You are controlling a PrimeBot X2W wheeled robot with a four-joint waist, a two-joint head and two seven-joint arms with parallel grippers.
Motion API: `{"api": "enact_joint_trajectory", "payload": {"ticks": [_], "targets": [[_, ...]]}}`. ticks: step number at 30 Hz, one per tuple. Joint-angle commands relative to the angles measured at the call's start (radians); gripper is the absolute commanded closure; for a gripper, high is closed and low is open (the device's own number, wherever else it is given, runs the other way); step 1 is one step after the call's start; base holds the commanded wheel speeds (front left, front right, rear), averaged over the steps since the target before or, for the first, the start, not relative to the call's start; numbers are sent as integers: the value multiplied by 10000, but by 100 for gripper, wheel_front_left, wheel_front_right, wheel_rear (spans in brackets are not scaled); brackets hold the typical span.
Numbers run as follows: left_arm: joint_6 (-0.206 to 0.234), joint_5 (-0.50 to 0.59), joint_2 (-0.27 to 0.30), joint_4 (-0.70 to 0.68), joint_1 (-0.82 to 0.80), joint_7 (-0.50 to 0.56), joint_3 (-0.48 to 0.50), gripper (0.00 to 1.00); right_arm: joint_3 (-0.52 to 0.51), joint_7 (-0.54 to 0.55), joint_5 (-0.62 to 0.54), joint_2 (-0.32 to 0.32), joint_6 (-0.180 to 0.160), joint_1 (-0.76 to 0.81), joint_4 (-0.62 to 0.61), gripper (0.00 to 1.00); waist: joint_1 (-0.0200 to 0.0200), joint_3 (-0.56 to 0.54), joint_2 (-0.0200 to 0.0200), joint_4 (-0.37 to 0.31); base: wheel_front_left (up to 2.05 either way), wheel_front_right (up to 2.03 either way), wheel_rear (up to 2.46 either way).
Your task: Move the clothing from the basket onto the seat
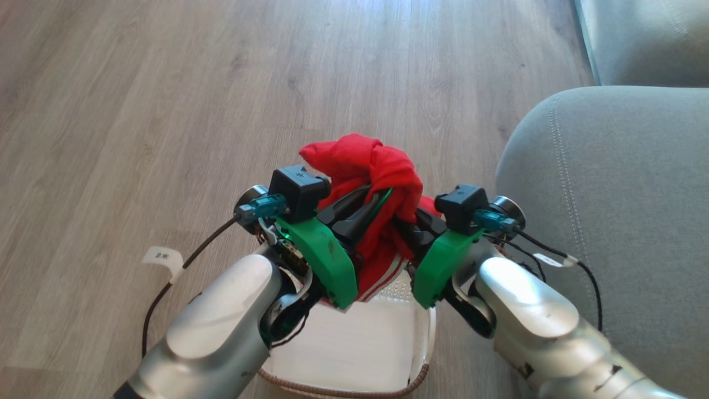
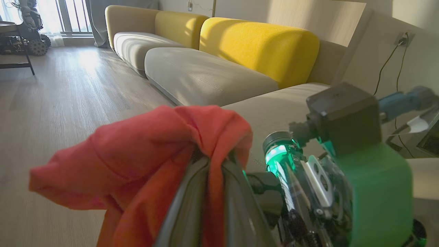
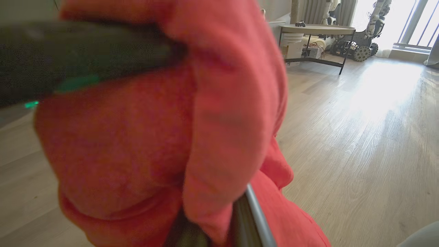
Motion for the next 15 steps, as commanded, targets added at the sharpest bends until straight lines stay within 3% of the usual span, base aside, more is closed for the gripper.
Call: {"api": "enact_joint_trajectory", "payload": {"ticks": [1,13,14,15], "targets": [[101,-75,210,-319,-571,-124,416,100,-235,-72,-82,32,-2,32,-574,100,0,-27,0,-83,0,0,0],[288,-175,560,-323,-238,-231,530,100,-1424,-72,-535,-379,-2,920,-1709,100,0,-105,0,-443,0,0,0],[310,-181,579,-337,-217,-235,538,96,-1559,-72,-584,-412,-2,983,-1843,100,0,-105,0,-476,0,0,0],[337,-189,594,-355,-199,-245,550,68,-1693,-72,-624,-443,-2,1043,-1970,100,0,-103,0,-516,0,0,0]]}}
